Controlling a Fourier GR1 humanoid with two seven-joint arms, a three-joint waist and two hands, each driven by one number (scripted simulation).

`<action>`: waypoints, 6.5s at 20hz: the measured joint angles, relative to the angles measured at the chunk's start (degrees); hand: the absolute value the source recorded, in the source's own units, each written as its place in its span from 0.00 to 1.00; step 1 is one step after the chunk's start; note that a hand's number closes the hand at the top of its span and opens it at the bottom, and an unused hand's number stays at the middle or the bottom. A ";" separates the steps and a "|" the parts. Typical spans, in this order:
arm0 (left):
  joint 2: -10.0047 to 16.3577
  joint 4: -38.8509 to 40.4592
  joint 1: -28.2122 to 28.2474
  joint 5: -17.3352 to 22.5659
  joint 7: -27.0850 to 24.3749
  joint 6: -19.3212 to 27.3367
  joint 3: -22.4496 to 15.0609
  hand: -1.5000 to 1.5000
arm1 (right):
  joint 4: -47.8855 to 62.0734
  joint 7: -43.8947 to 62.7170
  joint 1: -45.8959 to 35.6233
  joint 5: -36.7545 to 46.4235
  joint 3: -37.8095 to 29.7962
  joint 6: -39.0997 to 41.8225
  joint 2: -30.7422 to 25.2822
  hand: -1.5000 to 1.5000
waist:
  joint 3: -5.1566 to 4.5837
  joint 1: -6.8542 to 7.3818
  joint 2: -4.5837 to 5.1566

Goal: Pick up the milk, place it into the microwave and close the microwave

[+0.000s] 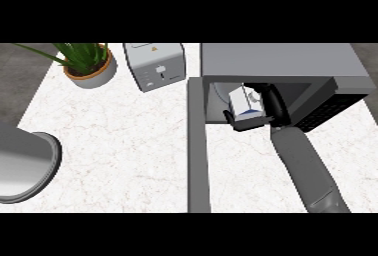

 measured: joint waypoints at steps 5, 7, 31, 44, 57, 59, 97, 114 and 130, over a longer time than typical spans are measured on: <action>0.47 0.83 -2.52 0.49 2.33 0.44 1.21 0.00 | 7.55 2.31 -7.20 1.48 -1.55 -0.97 -1.09 1.00 | 0.17 0.55 0.45; 0.87 1.76 -2.97 1.07 2.52 -0.24 1.89 0.00 | 11.20 1.88 -9.48 2.30 -2.45 -3.50 -1.12 1.00 | 0.21 0.93 0.53; 4.69 7.90 -15.48 -4.18 4.87 -0.02 0.36 0.00 | 34.28 2.63 -23.77 4.19 -10.79 -22.10 -5.05 0.00 | 0.25 6.11 3.06; 2.82 7.17 -17.06 -7.70 5.73 -1.29 -4.00 0.00 | 35.39 -6.22 -22.28 -0.17 -15.09 -11.31 -3.97 0.00 | 0.25 4.52 2.26; -0.23 1.47 -14.87 -15.22 6.79 0.67 -13.97 0.00 | 32.35 -13.03 -15.78 -4.35 -17.19 0.54 -1.15 0.00 | 0.08 0.77 0.42; -0.15 0.58 -15.40 -15.53 8.22 1.19 -14.94 0.00 | 31.00 -14.27 -13.29 -4.64 -16.81 1.97 -0.64 0.00 | 0.06 0.25 0.24; -0.30 42.17 -58.10 -44.80 16.29 14.82 -48.10 1.00 | -45.33 -4.57 53.73 -15.13 -9.08 22.92 -2.64 0.00 | -0.06 -2.89 0.15; -0.01 66.49 -77.42 -24.48 10.33 48.51 -77.00 1.00 | -59.67 -2.53 56.20 -25.84 -13.46 32.31 -8.27 0.00 | -0.24 -7.03 0.95; -0.21 66.10 -87.03 -5.64 2.42 64.22 -74.88 1.00 | -67.01 3.71 54.14 -33.31 -13.35 38.46 -13.54 0.00 | -0.62 -13.37 2.72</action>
